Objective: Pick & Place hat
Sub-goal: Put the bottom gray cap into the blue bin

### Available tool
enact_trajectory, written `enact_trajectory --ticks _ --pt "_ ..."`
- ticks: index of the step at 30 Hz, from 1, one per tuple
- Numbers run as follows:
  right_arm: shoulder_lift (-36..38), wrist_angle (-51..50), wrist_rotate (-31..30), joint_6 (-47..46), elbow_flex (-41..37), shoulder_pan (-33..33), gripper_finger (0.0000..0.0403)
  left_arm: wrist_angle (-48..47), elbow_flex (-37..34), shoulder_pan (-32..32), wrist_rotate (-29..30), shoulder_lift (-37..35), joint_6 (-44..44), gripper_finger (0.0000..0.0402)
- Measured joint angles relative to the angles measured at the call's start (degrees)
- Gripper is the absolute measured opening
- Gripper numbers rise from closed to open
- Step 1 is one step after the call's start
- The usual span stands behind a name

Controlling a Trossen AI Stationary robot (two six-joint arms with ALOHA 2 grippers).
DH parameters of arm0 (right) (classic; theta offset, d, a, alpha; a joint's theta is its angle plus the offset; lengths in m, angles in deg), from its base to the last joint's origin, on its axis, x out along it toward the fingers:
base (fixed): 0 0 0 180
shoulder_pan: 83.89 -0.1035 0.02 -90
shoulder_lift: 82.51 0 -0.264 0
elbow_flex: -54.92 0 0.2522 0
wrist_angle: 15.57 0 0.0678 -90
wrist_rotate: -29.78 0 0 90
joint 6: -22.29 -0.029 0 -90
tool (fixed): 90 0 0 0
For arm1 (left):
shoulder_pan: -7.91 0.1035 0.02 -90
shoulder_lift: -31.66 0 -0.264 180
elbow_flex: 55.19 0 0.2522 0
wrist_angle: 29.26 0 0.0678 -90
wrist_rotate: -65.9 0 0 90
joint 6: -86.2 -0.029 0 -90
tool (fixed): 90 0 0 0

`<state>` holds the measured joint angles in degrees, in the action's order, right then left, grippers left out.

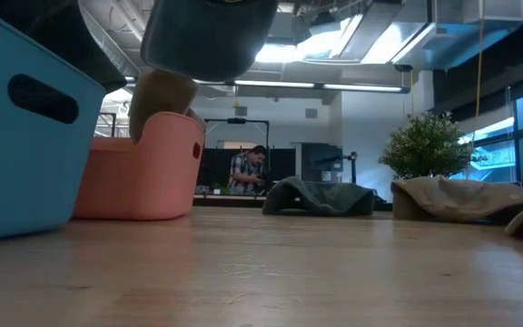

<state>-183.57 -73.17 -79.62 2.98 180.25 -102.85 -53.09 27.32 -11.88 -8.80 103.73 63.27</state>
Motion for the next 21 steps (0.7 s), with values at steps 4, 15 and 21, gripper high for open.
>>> enact_trajectory --ticks 4,15,21 --pt "0.0 0.3 0.0 0.0 0.0 0.0 0.0005 1.0 0.0 0.0 0.2 0.1 0.1 0.0129" --pt "0.1 0.4 0.2 0.2 0.0 0.0 0.0006 2.3 -0.1 0.0 0.4 0.1 -0.8 0.0049" --pt "0.1 0.4 1.1 5.2 0.0 0.0 0.0045 2.3 -0.1 0.0 -0.8 -0.1 -0.8 0.0010"
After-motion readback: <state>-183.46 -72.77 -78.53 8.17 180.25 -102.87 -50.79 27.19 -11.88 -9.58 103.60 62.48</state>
